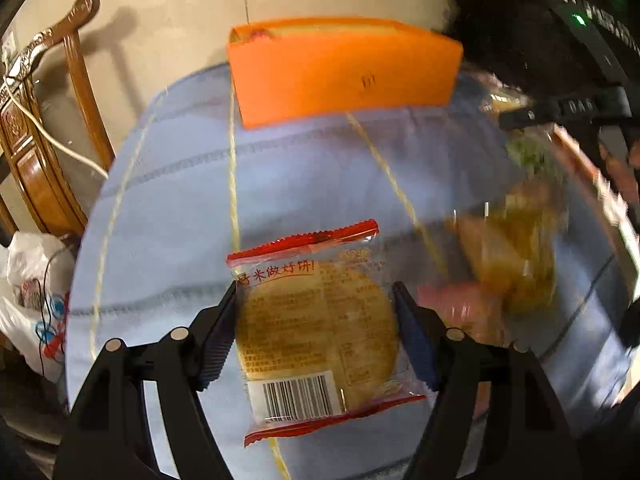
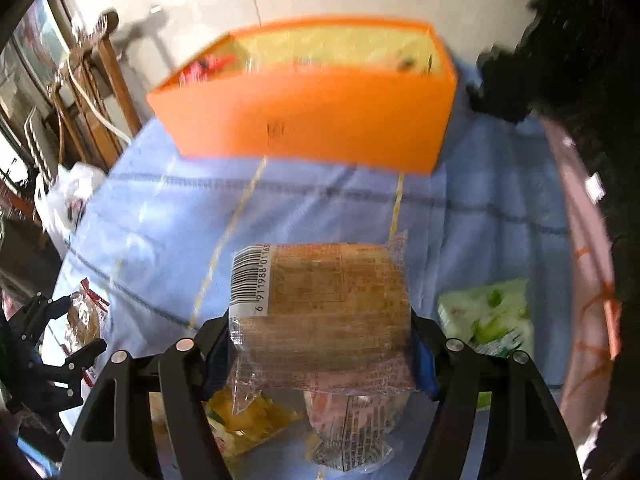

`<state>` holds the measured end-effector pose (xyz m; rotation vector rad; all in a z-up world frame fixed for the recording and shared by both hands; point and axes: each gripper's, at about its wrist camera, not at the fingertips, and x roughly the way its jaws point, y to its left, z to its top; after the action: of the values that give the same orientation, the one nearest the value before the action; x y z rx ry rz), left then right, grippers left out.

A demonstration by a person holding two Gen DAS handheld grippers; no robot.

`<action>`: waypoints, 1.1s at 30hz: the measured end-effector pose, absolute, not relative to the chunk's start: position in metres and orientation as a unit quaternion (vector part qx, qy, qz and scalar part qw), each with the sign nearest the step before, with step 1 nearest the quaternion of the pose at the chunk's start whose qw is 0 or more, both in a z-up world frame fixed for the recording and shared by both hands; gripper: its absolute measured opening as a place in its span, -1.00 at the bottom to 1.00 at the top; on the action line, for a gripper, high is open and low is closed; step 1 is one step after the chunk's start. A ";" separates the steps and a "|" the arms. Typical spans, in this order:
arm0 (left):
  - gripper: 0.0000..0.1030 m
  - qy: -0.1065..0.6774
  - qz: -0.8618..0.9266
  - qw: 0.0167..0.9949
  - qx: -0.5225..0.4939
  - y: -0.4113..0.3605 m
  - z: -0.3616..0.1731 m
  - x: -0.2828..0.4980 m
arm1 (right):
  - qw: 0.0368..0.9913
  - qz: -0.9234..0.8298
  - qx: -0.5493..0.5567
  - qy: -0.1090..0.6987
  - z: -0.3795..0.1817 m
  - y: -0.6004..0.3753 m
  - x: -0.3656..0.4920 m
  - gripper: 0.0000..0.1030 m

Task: Organize snacks
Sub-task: 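Carry the bread loaf pack into the orange box with the right gripper, then grasp a pink-labelled biscuit bag with the left gripper while the right grasps a green grape candy bag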

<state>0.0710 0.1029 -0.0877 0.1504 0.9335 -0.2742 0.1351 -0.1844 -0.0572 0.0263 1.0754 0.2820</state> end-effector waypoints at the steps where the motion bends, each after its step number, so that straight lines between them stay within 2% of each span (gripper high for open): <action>1: 0.37 0.436 -0.127 0.889 0.068 0.104 -0.077 0.078 | 0.855 0.144 0.025 0.498 -0.047 -0.184 0.139 0.39; 6: 0.38 0.371 -0.135 0.919 0.005 0.104 -0.009 0.137 | 0.895 0.138 0.040 0.424 0.007 -0.182 0.169 0.40; 14: 0.38 0.358 -0.087 0.929 0.040 0.069 0.045 0.248 | 0.905 0.051 0.028 0.422 0.033 -0.170 0.251 0.40; 21: 0.38 0.386 -0.032 0.920 0.057 0.056 0.041 0.308 | 0.892 0.010 0.027 0.450 0.021 -0.171 0.292 0.40; 23: 0.37 0.405 -0.021 0.914 0.032 0.059 0.037 0.323 | 0.890 0.007 0.042 0.455 0.019 -0.169 0.298 0.40; 31: 0.38 0.404 -0.043 0.914 0.005 0.058 0.030 0.341 | 0.885 0.016 0.046 0.463 0.013 -0.164 0.321 0.41; 32: 0.43 0.400 -0.043 0.916 -0.002 0.058 0.031 0.342 | 0.884 0.018 0.055 0.464 0.013 -0.165 0.323 0.44; 33: 0.57 0.395 -0.045 0.917 -0.010 0.058 0.032 0.344 | 0.882 0.013 0.060 0.466 0.013 -0.167 0.329 0.48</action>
<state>0.3436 0.0584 0.0325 -0.0196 0.8135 -0.0927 0.3285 -0.1666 0.0127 0.1256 0.9713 0.0272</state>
